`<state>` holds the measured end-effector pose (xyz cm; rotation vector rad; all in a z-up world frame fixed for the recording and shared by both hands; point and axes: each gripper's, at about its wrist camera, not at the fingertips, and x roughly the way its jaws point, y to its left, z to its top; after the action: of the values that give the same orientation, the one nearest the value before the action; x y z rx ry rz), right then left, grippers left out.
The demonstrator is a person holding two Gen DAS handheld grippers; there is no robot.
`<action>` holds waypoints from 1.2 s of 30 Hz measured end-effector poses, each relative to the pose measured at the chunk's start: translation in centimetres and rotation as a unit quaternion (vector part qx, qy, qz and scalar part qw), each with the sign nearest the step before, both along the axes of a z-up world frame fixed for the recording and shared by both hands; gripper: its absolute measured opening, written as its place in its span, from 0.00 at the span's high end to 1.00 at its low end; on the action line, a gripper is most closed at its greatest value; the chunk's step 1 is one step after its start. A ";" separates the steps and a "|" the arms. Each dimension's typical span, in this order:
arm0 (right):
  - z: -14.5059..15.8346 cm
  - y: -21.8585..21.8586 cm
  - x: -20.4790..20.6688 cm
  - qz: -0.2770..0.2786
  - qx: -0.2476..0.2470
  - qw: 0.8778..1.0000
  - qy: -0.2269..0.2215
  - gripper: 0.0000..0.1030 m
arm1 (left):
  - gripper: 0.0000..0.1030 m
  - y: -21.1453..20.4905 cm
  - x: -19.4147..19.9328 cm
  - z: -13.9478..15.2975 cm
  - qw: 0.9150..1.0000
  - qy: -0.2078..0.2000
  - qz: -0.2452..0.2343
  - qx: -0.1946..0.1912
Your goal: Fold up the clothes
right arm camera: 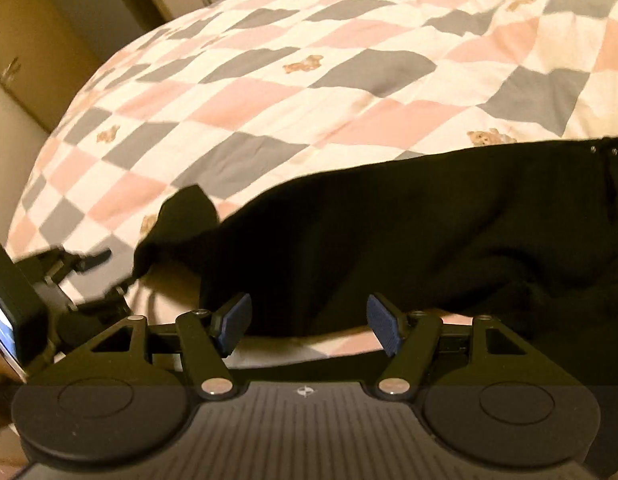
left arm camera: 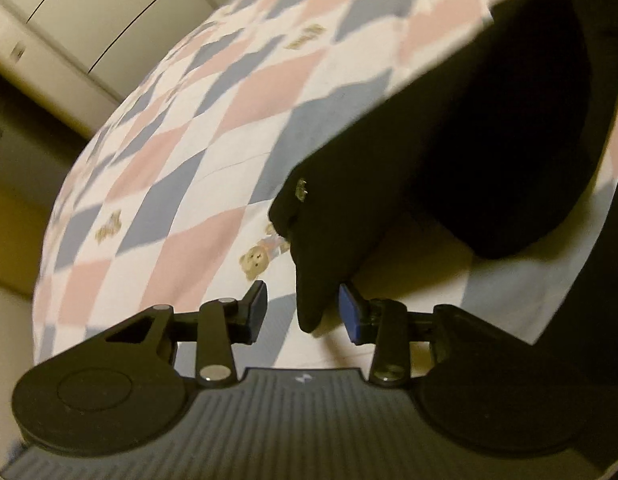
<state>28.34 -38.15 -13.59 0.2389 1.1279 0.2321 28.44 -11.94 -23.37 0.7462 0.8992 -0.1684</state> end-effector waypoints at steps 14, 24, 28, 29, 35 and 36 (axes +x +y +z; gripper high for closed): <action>-2.8 -1.2 5.5 0.021 0.022 0.999 0.030 0.35 | 0.97 2.6 0.5 6.8 0.995 -0.014 0.071 -0.068; -2.7 -1.3 8.4 0.036 0.054 0.997 0.031 0.35 | 0.46 11.5 8.8 18.4 0.909 -0.013 0.358 -0.214; -2.7 -1.5 8.7 0.037 0.059 0.997 0.037 0.33 | 0.59 15.7 9.8 11.7 0.841 0.069 0.488 -0.225; -2.9 -1.7 8.5 0.034 0.058 0.997 0.042 0.33 | 0.58 16.6 9.2 10.0 0.816 0.094 0.511 -0.254; -4.7 -1.9 6.5 0.013 0.052 0.995 0.086 0.33 | 0.56 19.1 2.7 1.0 0.631 0.155 0.621 -0.438; -5.0 -1.9 6.1 0.009 0.051 0.994 0.093 0.33 | 0.56 19.2 2.1 -0.1 0.614 0.150 0.631 -0.450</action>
<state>34.48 -40.02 -18.59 0.3470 1.3048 0.2890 30.54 7.26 -23.43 -0.9916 1.2943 0.5266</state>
